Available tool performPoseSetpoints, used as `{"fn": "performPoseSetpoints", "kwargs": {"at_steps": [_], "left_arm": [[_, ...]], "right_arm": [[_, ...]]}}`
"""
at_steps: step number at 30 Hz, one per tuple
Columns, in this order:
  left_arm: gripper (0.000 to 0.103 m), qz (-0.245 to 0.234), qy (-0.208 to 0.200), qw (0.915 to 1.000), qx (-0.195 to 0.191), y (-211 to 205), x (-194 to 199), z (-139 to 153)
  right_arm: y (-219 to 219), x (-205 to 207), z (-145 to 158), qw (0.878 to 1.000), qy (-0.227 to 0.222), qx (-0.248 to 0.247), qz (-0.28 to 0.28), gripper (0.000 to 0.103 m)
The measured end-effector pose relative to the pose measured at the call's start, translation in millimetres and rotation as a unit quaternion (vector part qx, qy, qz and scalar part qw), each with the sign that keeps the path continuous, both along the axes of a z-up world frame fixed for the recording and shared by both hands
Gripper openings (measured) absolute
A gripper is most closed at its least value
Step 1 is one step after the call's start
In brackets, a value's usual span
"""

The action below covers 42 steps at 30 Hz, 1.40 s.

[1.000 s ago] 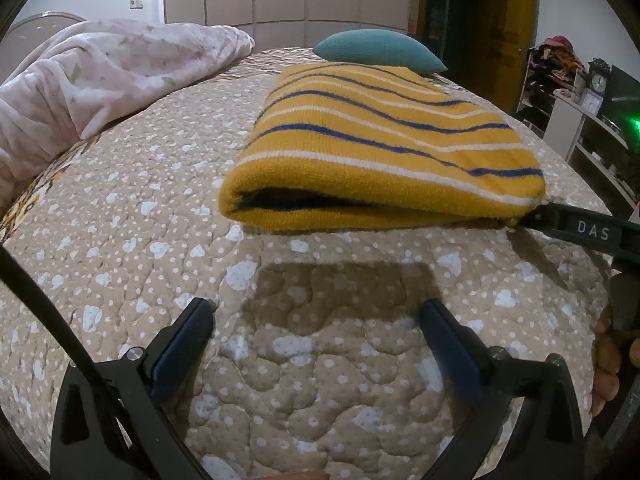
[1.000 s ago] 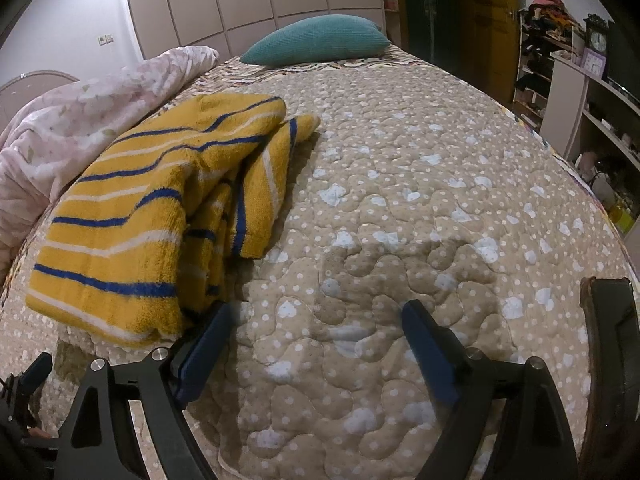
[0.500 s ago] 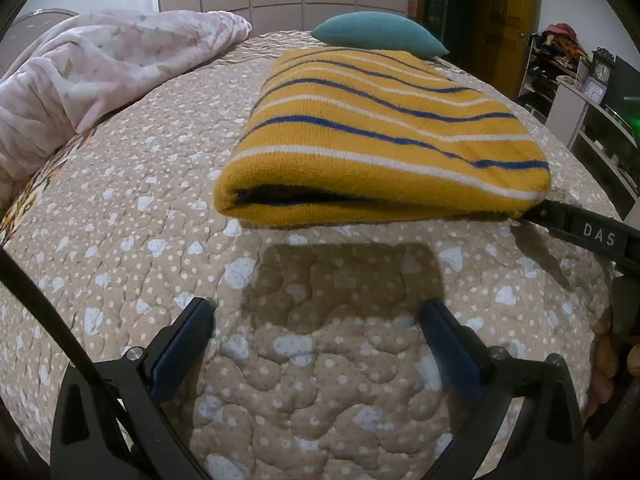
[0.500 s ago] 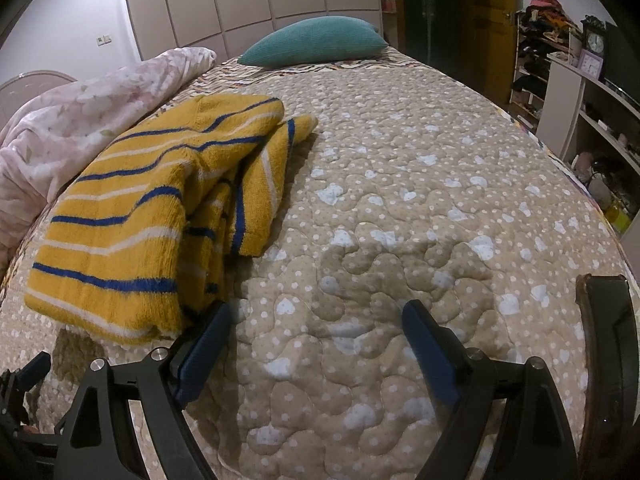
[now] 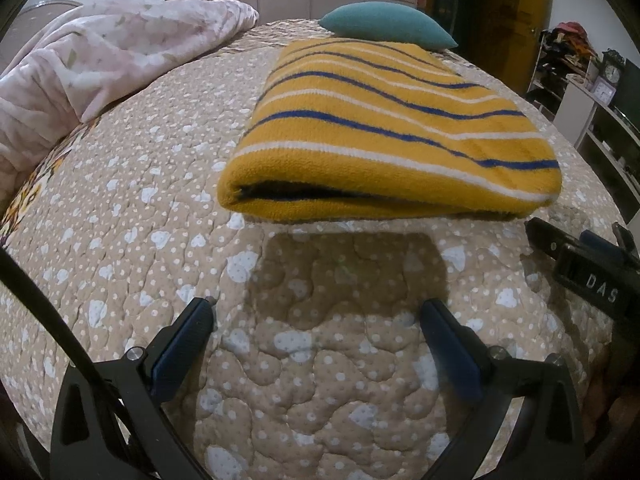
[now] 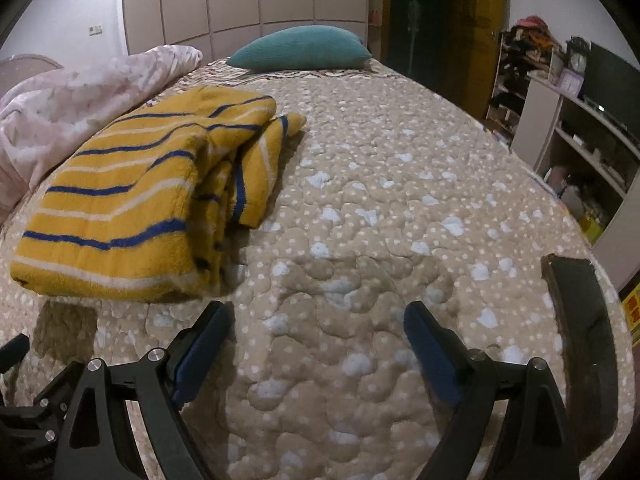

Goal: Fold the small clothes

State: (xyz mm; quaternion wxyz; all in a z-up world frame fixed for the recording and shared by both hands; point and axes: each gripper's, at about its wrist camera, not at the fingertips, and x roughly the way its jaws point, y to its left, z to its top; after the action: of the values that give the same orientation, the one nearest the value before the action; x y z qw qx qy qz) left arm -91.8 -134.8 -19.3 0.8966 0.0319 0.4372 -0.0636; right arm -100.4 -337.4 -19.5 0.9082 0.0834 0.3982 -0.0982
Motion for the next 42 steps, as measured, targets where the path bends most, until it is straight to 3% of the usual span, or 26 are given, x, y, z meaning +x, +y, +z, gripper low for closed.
{"fn": "performPoseSetpoints", "kwargs": {"at_steps": [10, 42], "left_arm": [[0.103, 0.008, 0.033, 0.9993, 0.016, -3.4, -4.6, 3.8], [0.103, 0.016, 0.024, 0.9993, 0.023, -5.0, -9.6, 4.2]], "right_arm": [[3.4, -0.2, -2.1, 1.000, 0.010, -0.012, -0.004, 0.096], [7.1, -0.9, -5.3, 1.000, 0.008, -0.024, -0.008, 0.100]]}}
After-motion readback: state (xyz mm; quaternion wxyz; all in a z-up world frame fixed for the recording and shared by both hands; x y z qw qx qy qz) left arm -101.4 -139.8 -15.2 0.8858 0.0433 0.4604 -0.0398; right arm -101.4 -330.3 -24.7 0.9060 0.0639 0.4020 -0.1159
